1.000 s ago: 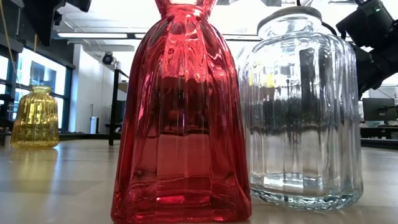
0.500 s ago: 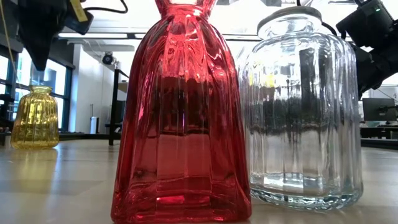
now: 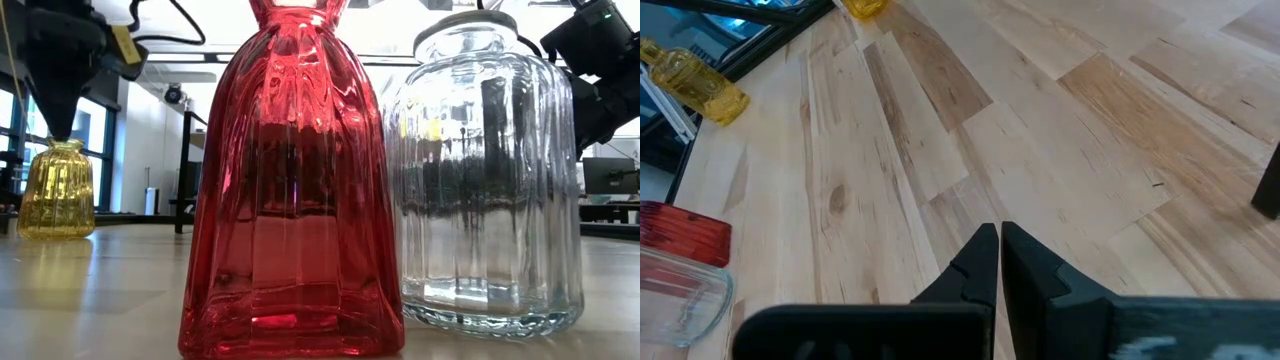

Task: Sort vases onto shelf
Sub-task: Put the top yellow vase on the shelf aligned with the other yellow vase

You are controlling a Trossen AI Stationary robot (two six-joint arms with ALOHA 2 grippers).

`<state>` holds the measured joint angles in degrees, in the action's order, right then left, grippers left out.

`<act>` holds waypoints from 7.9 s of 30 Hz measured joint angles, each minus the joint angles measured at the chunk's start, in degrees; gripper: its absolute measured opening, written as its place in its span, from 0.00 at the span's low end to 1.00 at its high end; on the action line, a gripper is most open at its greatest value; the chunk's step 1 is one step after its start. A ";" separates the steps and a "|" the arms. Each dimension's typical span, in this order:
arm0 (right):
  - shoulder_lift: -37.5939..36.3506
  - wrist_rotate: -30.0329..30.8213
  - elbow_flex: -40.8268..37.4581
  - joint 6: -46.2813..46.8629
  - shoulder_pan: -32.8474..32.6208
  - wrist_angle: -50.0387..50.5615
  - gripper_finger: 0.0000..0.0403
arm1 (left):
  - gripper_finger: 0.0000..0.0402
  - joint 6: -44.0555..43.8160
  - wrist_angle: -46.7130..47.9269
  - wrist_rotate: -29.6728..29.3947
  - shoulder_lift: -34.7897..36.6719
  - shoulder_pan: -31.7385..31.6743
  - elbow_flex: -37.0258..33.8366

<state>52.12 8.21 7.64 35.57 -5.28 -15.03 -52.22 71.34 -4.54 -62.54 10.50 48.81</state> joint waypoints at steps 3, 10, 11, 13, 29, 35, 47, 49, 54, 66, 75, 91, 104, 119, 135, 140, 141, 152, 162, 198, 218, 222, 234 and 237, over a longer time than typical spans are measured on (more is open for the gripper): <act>0.00 0.00 -0.01 0.02 0.00 0.00 0.00 | 0.27 -0.23 -0.82 -0.45 0.02 -0.21 -1.29; 0.00 0.00 0.00 0.00 -0.02 0.00 0.00 | 0.27 0.27 -5.31 -0.21 0.03 -1.61 -4.60; 0.00 0.00 0.00 0.02 -0.01 -0.02 0.00 | 0.27 0.29 -5.77 -0.16 0.16 -1.77 -4.84; 0.00 0.00 0.00 0.01 0.00 -0.01 0.00 | 0.27 0.52 -5.83 -0.15 0.19 -2.02 -4.93; 0.00 0.00 0.00 0.02 -0.02 -0.01 0.00 | 0.05 2.97 -6.14 -0.60 3.75 -2.29 -5.22; 0.00 0.00 0.00 0.01 -0.02 -0.01 0.00 | 0.05 6.28 -6.15 0.37 4.77 -2.29 -3.99; 0.00 0.00 0.00 0.02 0.00 -0.02 0.00 | 0.06 15.02 -6.61 1.01 4.78 -2.29 4.33; 0.00 0.00 0.00 0.02 -0.01 0.00 0.00 | 0.06 15.76 -6.58 1.01 4.78 -2.29 5.53; 0.00 0.00 0.00 0.00 -0.02 0.00 0.00 | 0.06 16.10 -6.52 0.99 4.78 -2.29 8.15; 0.00 0.00 0.00 0.00 0.00 -0.01 0.00 | 0.06 13.75 -6.48 1.97 4.78 -2.29 12.08; 0.00 1.26 0.00 0.01 0.00 -0.02 0.00 | 0.06 11.78 -7.08 2.42 4.51 -2.29 12.53; 0.24 0.13 0.04 -2.15 0.00 -8.27 0.16 | 0.06 10.33 -16.58 5.86 0.31 -2.19 12.77; 0.85 -0.76 0.04 -2.70 0.00 -10.58 0.71 | 0.06 19.18 -17.30 5.73 -11.80 -2.25 27.66; 0.85 -3.52 0.00 -3.06 0.09 -7.78 0.77 | 0.06 25.81 -17.19 5.78 -25.29 -3.73 43.04; 0.81 -4.31 0.63 20.97 0.11 -15.40 0.77 | 0.06 28.82 -17.32 7.04 -32.37 -5.60 49.23; 0.81 -8.68 0.70 17.27 0.11 -26.07 0.77 | 0.06 29.34 -17.30 7.72 -32.94 -6.05 49.49; 0.75 -9.40 1.33 15.17 0.11 -27.03 0.77 | 0.06 29.36 -17.49 7.85 -33.08 -6.09 49.49; 1.62 -7.79 22.80 -12.12 0.13 4.21 0.77 | 0.06 29.41 -18.30 10.30 -33.18 -6.49 49.49; 9.31 -7.77 35.30 -26.48 3.04 10.19 0.77 | 0.06 29.88 -18.59 10.61 -33.18 -6.49 49.49; 32.35 -20.05 55.47 -27.06 3.28 20.11 0.68 | 0.06 31.57 -18.23 10.19 -33.18 -6.73 49.42; 32.94 -20.24 55.45 -26.05 3.30 20.26 0.56 | 0.16 31.85 -18.61 9.85 -33.18 -7.58 49.36; 32.94 -19.84 55.43 -25.95 3.27 20.28 0.56 | 0.20 31.76 -18.58 10.55 -33.09 -7.90 49.38; 31.50 -18.18 55.34 -25.07 3.27 20.51 0.56 | 0.30 29.70 -18.65 13.14 -32.49 -9.09 49.49; 30.06 -18.04 55.34 -25.00 3.28 21.22 0.56 | 0.31 29.41 -18.86 13.23 -31.39 -9.43 49.58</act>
<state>82.18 -9.83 62.98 10.57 -2.00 6.20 -22.80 52.48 8.69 -93.93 1.07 98.39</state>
